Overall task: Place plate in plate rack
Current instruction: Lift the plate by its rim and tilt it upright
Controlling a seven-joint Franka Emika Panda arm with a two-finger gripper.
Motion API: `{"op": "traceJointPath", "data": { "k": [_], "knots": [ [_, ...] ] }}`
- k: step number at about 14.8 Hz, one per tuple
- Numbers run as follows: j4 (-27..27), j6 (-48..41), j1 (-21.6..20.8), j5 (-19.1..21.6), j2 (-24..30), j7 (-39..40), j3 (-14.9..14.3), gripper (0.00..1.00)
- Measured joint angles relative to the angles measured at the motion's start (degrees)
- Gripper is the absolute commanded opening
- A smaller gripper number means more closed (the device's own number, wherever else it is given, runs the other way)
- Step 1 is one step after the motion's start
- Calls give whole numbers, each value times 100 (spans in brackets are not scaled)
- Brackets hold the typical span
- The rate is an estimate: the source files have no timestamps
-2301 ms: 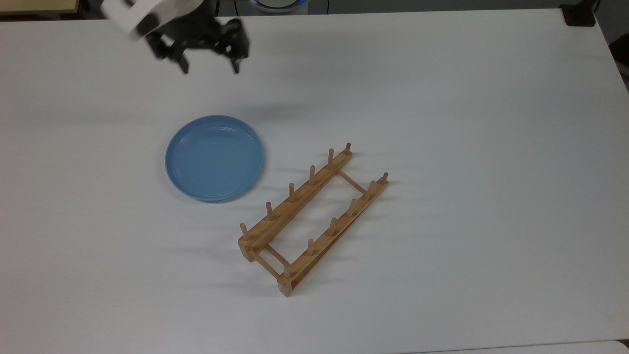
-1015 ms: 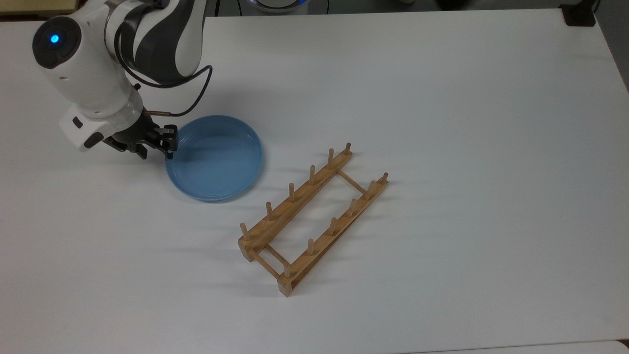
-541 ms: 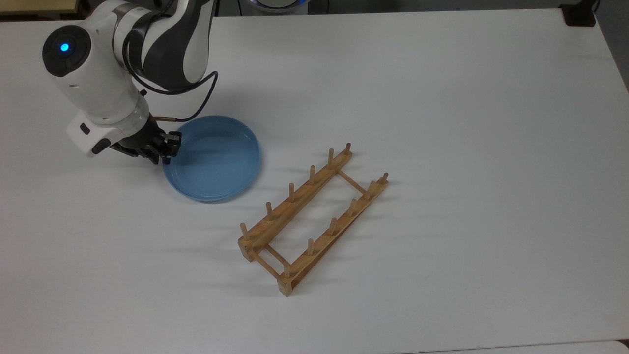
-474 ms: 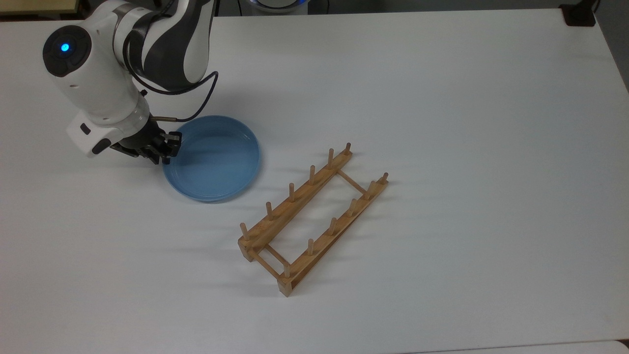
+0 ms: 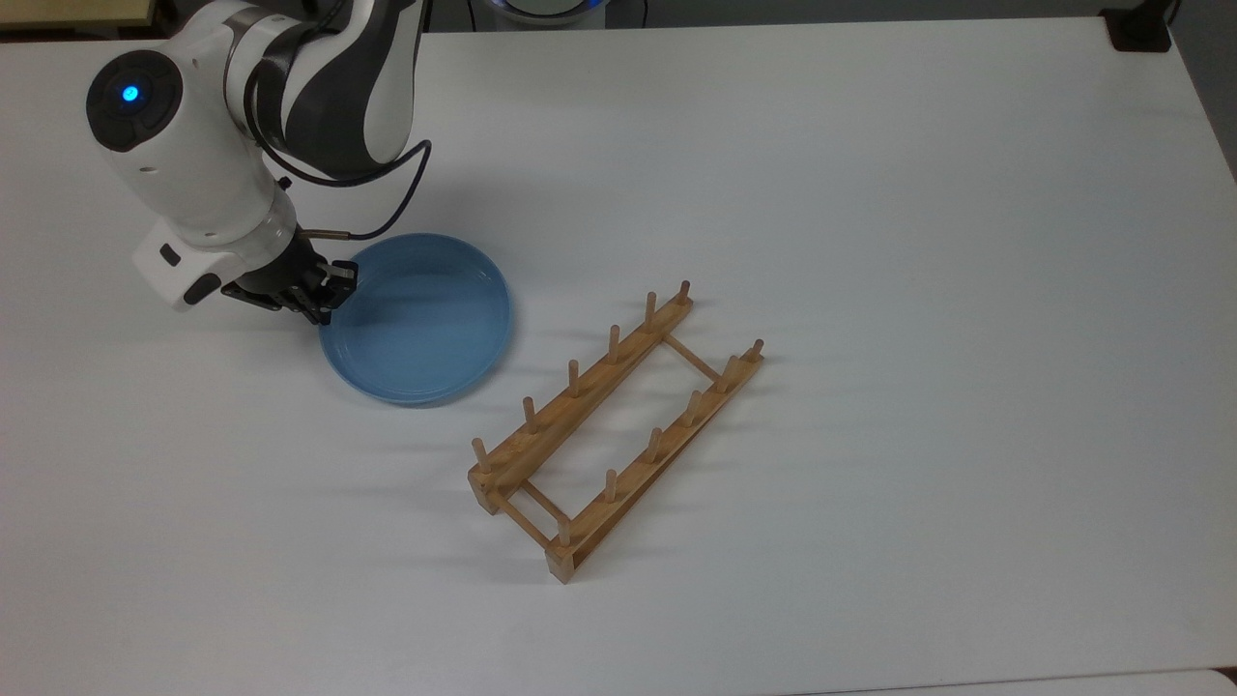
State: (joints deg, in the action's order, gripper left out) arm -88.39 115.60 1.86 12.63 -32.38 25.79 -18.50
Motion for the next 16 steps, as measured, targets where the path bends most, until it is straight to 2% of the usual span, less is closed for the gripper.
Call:
{"op": "traceJointPath", "data": {
  "k": [4, 7, 9, 11, 12, 14, 15, 16],
  "knots": [
    [211, 2, 4, -1, 151, 308, -113, 0],
    [445, 23, 17, -1, 564, 880, -475, 0],
    [556, 570, -2, -1, 845, 1204, -663, 0],
    [564, 1465, -205, -1, 1067, 1281, -830, 0],
    [560, 1918, -436, -1, 1191, 1288, -938, 0],
    [561, 2357, -753, -148, 1277, 1284, -1045, 0],
    [561, 2602, -911, -346, 1293, 1203, -1081, 0],
    [557, 2925, -1120, -747, 1297, 939, -1093, 0]
  ]
}}
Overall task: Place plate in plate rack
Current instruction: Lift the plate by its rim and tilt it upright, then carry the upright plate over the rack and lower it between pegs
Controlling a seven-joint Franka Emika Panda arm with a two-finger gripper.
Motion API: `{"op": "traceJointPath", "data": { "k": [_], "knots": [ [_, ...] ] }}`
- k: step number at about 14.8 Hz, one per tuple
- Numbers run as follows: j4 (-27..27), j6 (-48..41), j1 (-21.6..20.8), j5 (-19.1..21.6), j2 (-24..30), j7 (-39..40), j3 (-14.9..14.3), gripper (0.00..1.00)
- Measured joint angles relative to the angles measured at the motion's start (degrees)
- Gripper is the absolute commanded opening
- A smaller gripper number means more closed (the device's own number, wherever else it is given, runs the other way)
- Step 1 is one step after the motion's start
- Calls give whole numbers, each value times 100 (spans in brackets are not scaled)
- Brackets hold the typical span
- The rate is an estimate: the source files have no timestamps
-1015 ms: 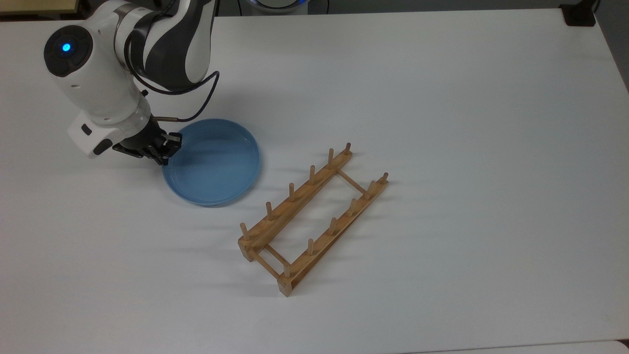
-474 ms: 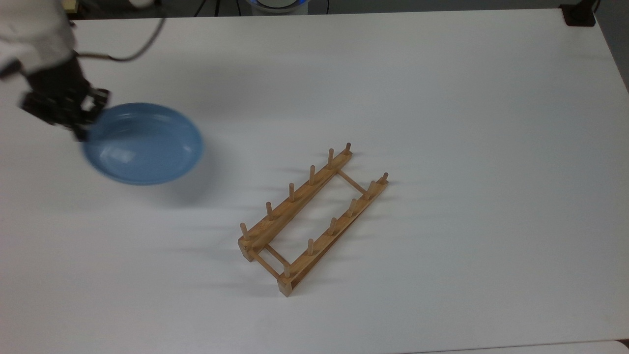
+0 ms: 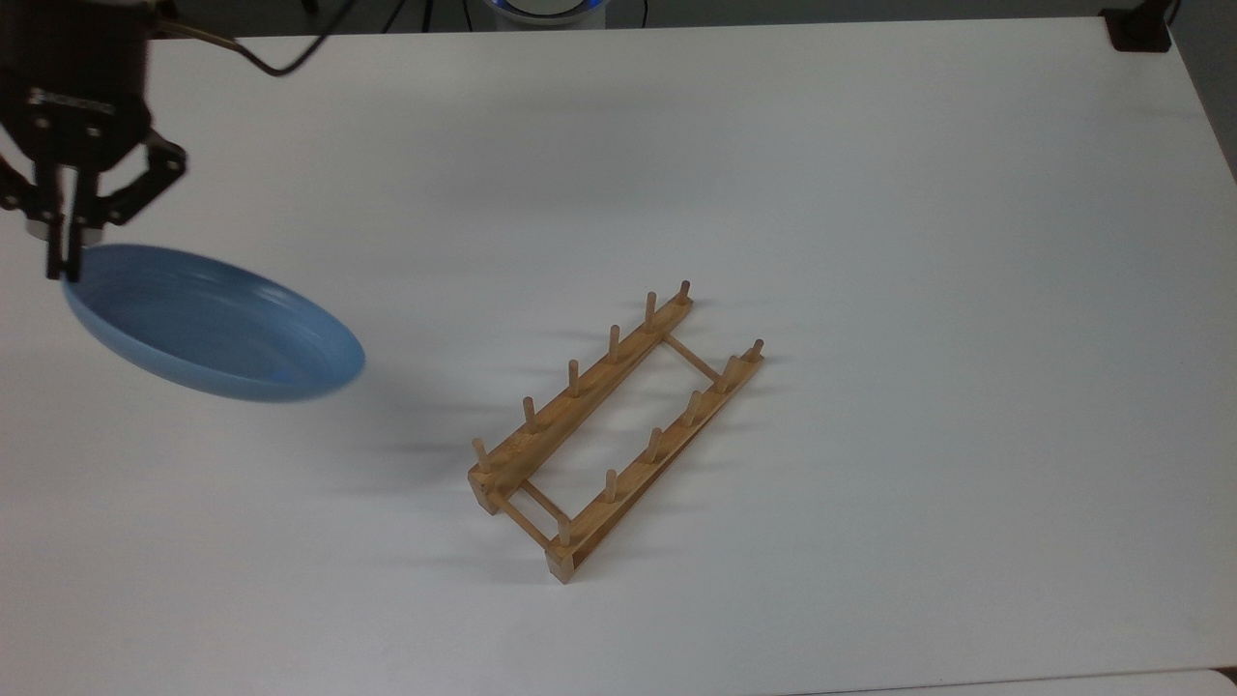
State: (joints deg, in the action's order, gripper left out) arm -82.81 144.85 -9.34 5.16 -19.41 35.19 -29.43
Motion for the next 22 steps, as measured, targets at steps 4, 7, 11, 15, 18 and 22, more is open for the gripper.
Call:
{"op": "traceJointPath", "data": {
  "k": [4, 7, 11, 15, 18, 22],
  "knots": [
    [-9, 518, -668, -2043, -9, -1915, -8, 0],
    [4, 531, -1150, -3751, -10, -3525, -9, 0],
    [6, 404, -1610, -5183, -32, -4785, -17, 0],
    [109, 68, -2067, -5427, -259, -5078, -134, 0],
    [153, -39, -2130, -5763, -514, -5287, -144, 0],
    [271, -154, -2208, -6626, -829, -6047, -147, 0]
  ]
}}
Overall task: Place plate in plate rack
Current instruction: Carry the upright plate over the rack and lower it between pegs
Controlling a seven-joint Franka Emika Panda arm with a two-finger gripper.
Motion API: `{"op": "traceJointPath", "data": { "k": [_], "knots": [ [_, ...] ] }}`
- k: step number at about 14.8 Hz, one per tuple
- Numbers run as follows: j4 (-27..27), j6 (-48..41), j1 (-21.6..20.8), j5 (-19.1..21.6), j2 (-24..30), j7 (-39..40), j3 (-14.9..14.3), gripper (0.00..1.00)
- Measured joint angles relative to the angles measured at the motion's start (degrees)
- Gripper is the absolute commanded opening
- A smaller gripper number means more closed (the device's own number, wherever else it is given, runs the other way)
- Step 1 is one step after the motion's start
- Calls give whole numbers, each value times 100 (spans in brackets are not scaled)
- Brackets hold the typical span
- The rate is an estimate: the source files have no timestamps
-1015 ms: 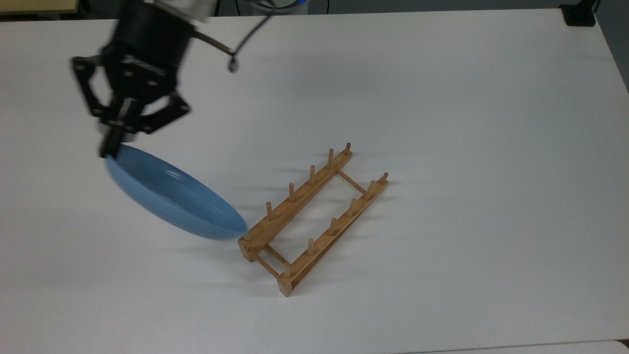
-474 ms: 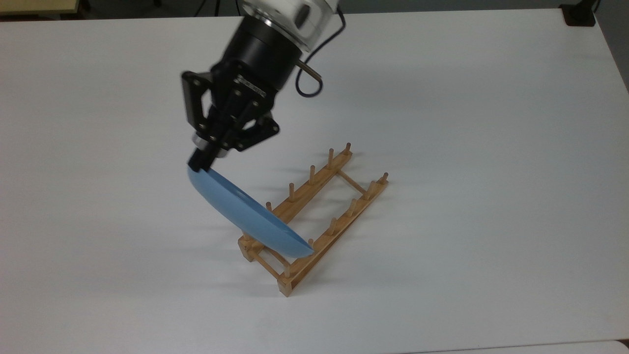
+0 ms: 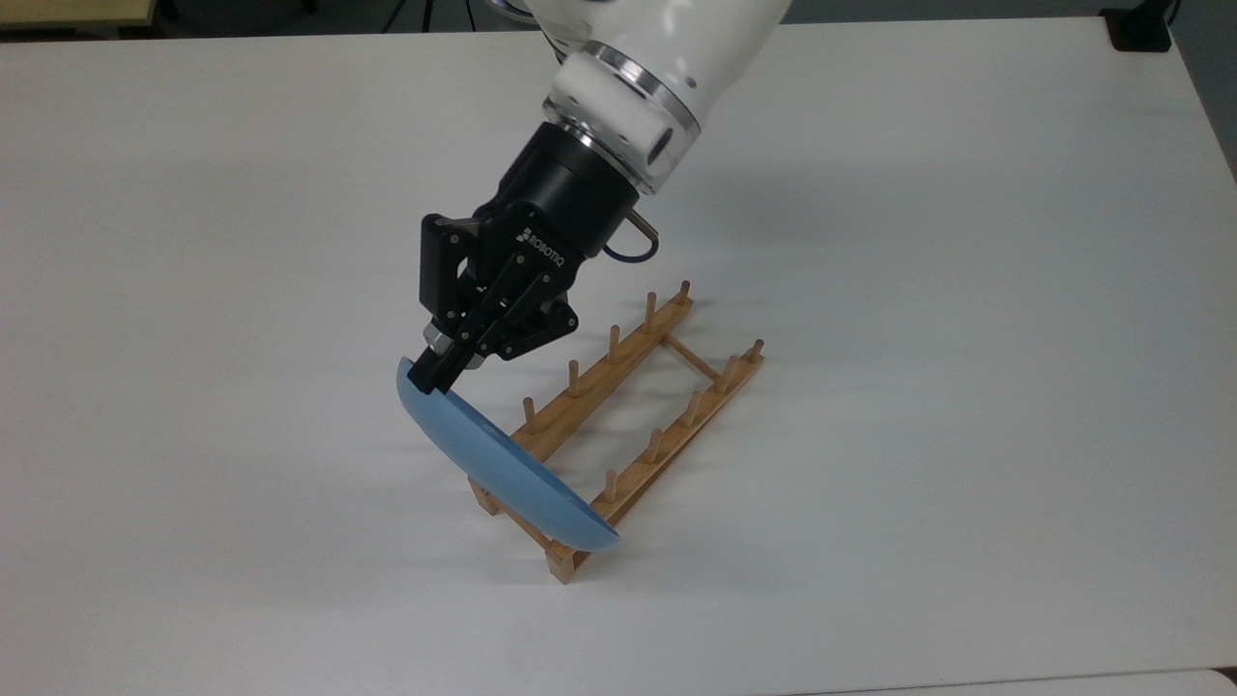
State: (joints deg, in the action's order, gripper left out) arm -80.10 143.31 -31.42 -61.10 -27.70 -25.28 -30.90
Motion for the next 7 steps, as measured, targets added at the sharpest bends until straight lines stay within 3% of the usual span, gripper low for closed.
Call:
{"op": "traceJointPath", "data": {
  "k": [7],
  "knots": [
    [69, -221, -122, -274, -25, -170, 0, 0]
  ]
}}
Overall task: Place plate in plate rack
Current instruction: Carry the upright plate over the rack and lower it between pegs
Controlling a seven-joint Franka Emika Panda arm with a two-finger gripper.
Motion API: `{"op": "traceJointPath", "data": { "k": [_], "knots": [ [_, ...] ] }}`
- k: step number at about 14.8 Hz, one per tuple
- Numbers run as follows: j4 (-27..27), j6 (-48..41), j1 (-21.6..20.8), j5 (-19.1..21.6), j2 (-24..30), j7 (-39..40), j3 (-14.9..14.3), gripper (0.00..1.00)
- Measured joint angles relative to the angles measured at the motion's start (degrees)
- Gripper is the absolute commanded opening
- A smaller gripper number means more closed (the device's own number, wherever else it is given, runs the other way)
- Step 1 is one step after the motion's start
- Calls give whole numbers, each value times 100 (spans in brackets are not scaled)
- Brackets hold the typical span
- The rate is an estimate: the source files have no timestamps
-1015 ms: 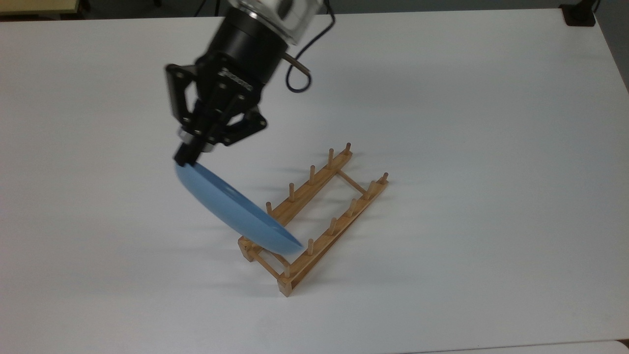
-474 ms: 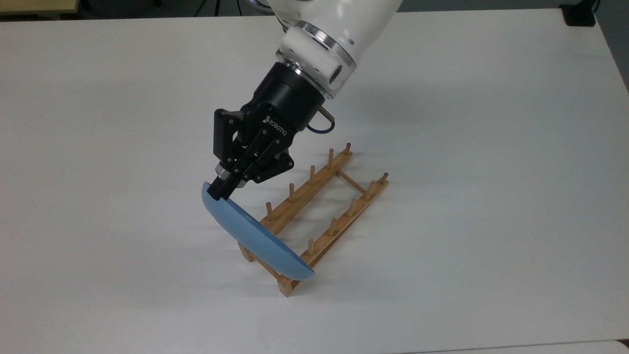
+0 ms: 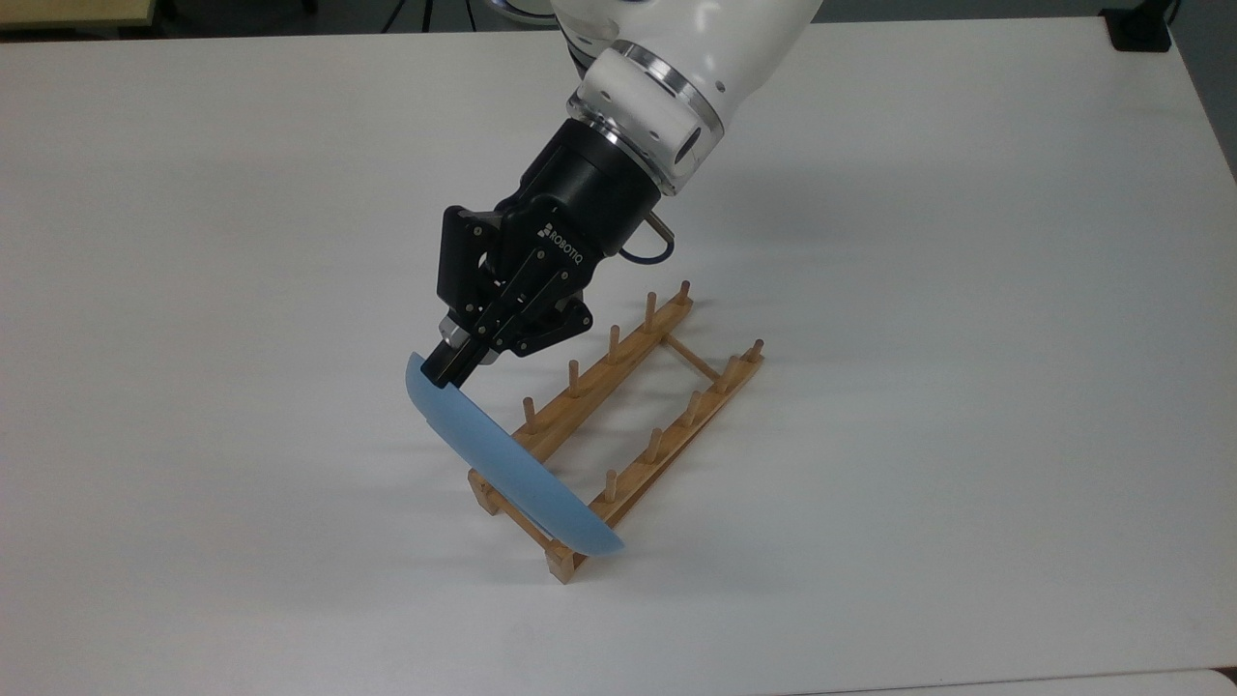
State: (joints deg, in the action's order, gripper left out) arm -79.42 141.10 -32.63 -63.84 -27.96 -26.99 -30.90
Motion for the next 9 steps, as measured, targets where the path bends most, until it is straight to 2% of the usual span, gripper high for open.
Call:
{"op": "traceJointPath", "data": {
  "k": [6, 7, 8, 9],
  "knots": [
    [-167, 0, -27, -66, -53, -2, 55, 11],
    [-220, -1, -37, -67, -64, -8, 85, 20],
    [-269, -2, -49, -68, -78, -12, 101, 78],
    [-331, -3, -62, -68, -100, -21, 107, 100]
  ]
}}
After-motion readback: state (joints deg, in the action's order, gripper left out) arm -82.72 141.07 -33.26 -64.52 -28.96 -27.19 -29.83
